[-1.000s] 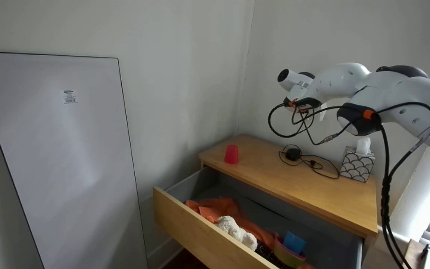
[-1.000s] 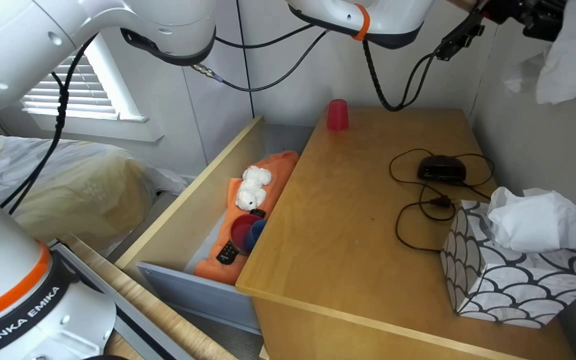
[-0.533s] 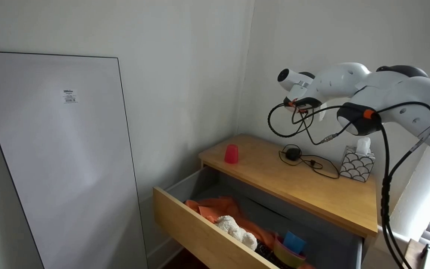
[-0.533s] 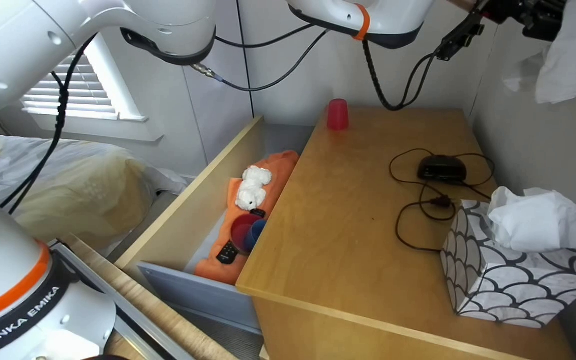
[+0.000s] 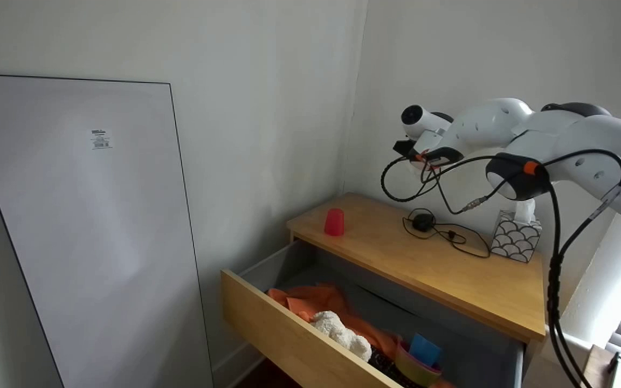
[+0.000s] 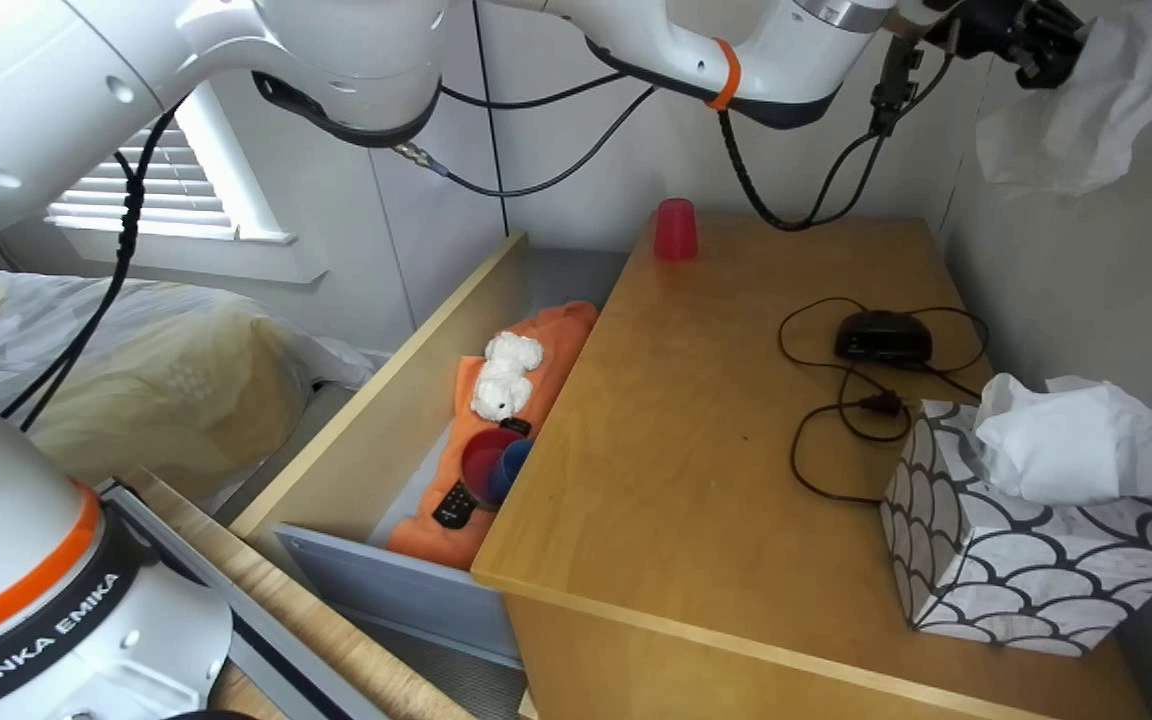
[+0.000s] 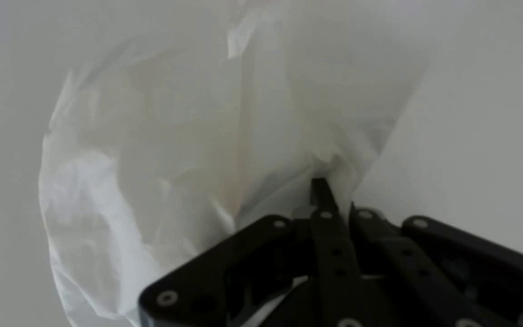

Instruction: Use the tissue to clean the wall

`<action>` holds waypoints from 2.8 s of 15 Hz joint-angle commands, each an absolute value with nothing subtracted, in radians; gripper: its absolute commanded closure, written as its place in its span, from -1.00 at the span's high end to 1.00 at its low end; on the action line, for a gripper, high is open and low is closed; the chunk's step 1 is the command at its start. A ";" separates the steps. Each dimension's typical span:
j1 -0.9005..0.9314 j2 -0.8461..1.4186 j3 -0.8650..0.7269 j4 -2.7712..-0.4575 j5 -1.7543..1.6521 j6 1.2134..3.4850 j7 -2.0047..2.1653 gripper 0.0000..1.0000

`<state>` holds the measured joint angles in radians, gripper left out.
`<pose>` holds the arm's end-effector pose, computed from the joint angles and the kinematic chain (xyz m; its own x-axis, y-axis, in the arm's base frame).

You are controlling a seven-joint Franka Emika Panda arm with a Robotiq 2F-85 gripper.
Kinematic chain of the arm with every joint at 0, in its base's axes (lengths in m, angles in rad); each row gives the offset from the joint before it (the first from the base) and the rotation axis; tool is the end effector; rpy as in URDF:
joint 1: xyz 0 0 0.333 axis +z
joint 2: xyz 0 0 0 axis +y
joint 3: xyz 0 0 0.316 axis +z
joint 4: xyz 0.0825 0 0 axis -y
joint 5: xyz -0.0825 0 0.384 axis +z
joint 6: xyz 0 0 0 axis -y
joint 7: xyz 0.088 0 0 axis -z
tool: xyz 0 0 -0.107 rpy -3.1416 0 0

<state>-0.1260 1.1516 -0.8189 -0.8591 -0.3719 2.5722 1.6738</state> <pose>0.7405 -0.3942 0.3684 -0.2464 -0.4625 0.8517 -0.9345 -0.1196 -0.3353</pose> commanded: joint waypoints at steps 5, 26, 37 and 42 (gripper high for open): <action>-0.176 1.168 -0.739 -0.844 -0.358 2.707 1.616 -1.00; -0.136 1.157 -0.817 -0.880 -0.401 2.238 1.491 -1.00; -0.112 1.080 -0.753 -0.954 -0.356 2.075 1.258 -1.00; -0.043 0.940 -0.673 -1.116 -0.338 2.194 1.156 -1.00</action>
<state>-0.1011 1.0708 -0.7282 -0.9413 -0.3587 2.1068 1.2264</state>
